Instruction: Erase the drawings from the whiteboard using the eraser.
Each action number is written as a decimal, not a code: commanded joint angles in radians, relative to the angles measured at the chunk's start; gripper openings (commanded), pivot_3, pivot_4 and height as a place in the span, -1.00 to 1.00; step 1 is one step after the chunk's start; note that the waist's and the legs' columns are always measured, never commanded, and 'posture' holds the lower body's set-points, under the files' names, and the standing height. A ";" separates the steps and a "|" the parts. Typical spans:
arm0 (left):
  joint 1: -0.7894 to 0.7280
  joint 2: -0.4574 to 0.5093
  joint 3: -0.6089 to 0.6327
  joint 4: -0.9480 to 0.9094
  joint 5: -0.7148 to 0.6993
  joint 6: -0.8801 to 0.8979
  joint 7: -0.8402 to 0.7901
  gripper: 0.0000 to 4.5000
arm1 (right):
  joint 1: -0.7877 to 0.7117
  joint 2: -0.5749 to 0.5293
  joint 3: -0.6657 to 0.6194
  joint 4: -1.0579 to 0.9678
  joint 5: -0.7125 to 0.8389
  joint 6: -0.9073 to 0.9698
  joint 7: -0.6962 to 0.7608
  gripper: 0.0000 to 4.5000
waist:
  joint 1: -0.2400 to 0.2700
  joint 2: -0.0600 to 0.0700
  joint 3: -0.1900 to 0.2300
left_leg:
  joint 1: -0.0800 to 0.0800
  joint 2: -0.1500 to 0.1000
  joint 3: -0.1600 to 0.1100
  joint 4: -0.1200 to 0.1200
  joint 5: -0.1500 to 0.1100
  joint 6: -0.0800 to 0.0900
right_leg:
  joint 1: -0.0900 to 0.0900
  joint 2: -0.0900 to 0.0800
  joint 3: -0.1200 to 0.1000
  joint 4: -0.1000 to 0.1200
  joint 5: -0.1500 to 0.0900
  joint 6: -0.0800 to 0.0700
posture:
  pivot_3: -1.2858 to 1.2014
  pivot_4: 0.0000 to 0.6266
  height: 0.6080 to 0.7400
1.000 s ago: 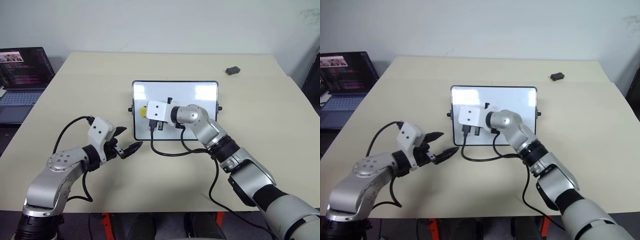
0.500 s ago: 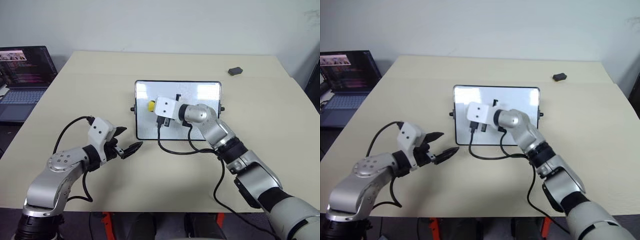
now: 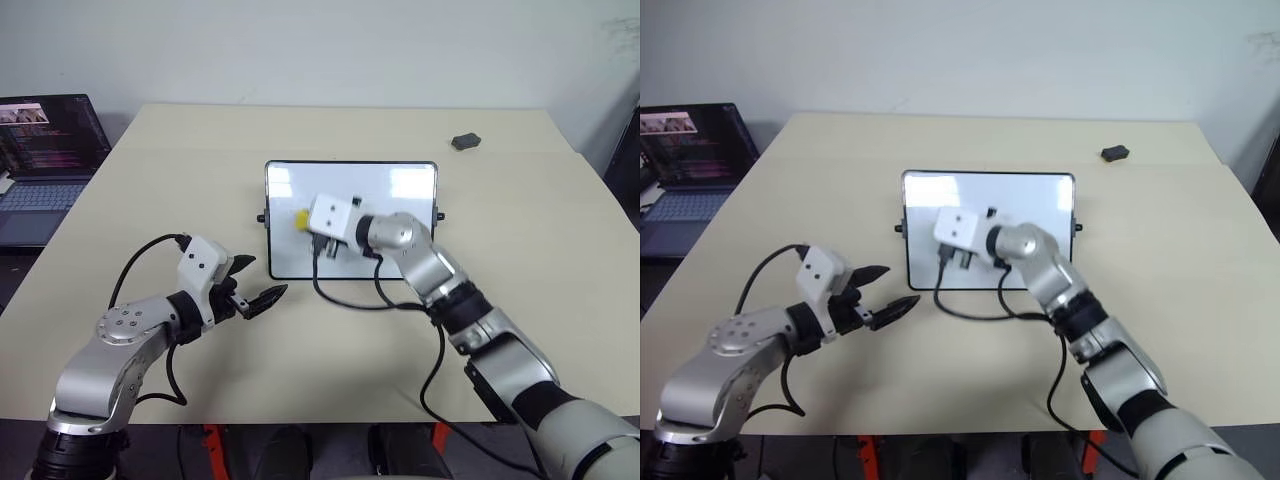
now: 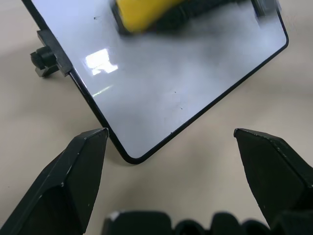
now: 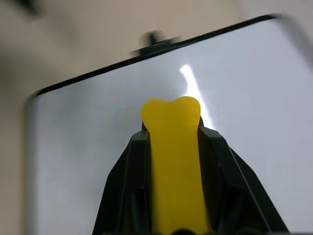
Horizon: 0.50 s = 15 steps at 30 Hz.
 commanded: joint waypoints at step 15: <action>0.007 -0.007 0.011 -0.043 -0.002 -0.012 0.009 1.00 | 0.059 -0.004 0.101 0.018 -0.034 -0.028 0.101 -0.57 | -0.002 0.000 0.000 | 0.000 0.000 0.001 0.000 0.000 0.000 | 0.001 0.000 0.001 0.000 0.000 0.000 | 0.03 -0.52 1.00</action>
